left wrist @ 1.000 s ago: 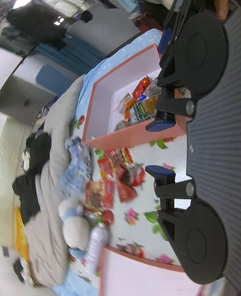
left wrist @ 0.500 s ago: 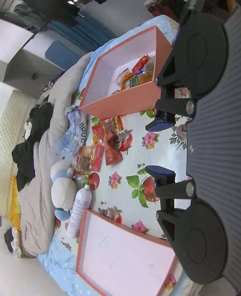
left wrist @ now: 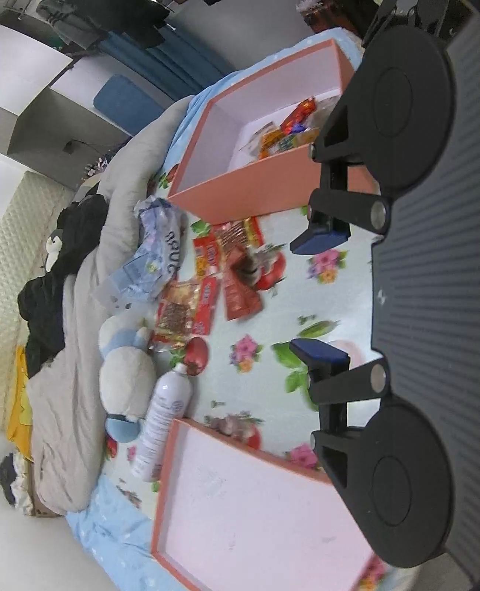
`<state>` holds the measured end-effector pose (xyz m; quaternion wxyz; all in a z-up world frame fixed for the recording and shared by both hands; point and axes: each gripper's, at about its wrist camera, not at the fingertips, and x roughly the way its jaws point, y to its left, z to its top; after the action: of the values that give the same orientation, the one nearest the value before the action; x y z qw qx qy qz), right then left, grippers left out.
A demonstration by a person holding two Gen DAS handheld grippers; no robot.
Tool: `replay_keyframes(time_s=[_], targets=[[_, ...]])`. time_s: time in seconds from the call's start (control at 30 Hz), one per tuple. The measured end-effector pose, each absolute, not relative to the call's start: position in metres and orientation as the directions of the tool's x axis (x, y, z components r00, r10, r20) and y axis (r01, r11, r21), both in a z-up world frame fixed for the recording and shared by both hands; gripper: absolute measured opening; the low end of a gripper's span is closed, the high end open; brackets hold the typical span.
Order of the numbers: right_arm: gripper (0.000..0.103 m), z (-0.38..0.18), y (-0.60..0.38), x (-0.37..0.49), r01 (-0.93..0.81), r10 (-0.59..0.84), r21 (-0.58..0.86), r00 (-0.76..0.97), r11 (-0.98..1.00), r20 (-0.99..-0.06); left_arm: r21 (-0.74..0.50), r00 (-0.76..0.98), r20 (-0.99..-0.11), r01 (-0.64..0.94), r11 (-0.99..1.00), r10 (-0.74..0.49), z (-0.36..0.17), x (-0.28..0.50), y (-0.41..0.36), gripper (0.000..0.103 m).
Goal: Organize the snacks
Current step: 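Withdraw both tools from the box back toward the snack pile, then grasp the brown stick-snack packet with the left gripper while the right grasps a red wrinkled packet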
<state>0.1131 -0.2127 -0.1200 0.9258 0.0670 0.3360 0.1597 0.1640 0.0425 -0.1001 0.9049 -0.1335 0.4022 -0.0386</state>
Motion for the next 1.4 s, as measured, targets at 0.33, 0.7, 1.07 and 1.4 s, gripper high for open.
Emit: replay_keyframes(time_s=[0.33, 0.7, 1.07, 1.4], targets=[[0.070, -0.129, -0.172, 0.163, -0.293, 0.362, 0.213, 0.735, 0.932, -0.573, -0.263, 0.682, -0.704, 0.008, 0.965, -0.197, -0.119, 0.247, 0.066, 0.064], [0.070, -0.183, -0.149, 0.260, -0.120, 0.272, 0.271, 0.720, 0.955, -0.638, -0.253, 0.630, -0.732, 0.101, 0.962, -0.259, -0.171, 0.378, 0.071, 0.071], [0.070, -0.225, -0.130, 0.336, 0.055, 0.255, 0.373, 0.637, 0.926, -0.727, -0.144, 0.558, -0.789, 0.239, 0.960, -0.257, -0.219, 0.497, 0.050, 0.072], [0.070, -0.246, -0.126, 0.370, 0.199, 0.245, 0.411, 0.553, 0.889, -0.797, -0.068, 0.512, -0.836, 0.254, 0.965, -0.194, -0.260, 0.550, 0.040, 0.072]])
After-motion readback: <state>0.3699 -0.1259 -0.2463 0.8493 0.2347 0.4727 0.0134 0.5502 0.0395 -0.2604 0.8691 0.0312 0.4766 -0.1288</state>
